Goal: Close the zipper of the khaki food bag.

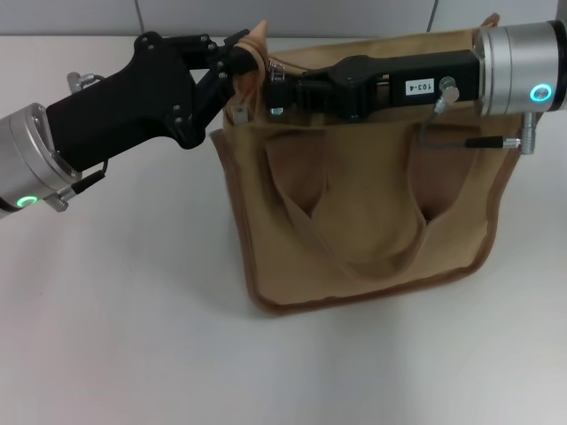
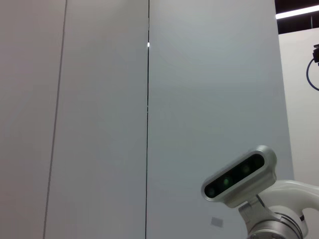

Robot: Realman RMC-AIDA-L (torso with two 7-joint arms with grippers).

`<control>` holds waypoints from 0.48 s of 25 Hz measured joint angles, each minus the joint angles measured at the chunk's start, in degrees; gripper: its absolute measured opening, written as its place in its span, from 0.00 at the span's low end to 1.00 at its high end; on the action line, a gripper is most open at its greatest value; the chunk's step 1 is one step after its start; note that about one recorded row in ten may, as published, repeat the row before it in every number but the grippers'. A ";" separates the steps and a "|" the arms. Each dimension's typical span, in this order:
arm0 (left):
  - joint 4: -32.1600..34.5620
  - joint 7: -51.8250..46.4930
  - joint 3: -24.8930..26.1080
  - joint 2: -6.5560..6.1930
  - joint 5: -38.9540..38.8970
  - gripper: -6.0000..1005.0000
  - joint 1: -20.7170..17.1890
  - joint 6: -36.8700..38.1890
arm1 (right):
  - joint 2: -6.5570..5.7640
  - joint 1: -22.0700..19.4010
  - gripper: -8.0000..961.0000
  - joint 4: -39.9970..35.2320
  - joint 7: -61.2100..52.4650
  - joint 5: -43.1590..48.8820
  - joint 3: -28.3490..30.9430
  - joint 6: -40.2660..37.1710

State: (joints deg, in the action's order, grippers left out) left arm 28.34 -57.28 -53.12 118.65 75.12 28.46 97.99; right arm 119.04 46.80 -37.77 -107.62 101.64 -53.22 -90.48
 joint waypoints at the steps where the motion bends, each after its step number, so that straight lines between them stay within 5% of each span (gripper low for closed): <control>1: 0.00 0.02 0.10 0.00 -0.01 0.07 -0.09 -0.04 | -0.02 -0.06 0.03 0.00 -0.02 0.00 0.02 -0.10; 12: -0.13 0.22 2.20 -0.09 -0.08 0.08 -1.26 -1.79 | -0.58 -3.33 0.01 -2.98 -1.00 -0.31 0.16 -1.09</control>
State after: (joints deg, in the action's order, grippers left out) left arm 28.21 -57.06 -50.92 118.56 75.05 27.20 96.20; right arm 118.46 43.47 -40.74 -108.62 101.33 -53.06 -91.57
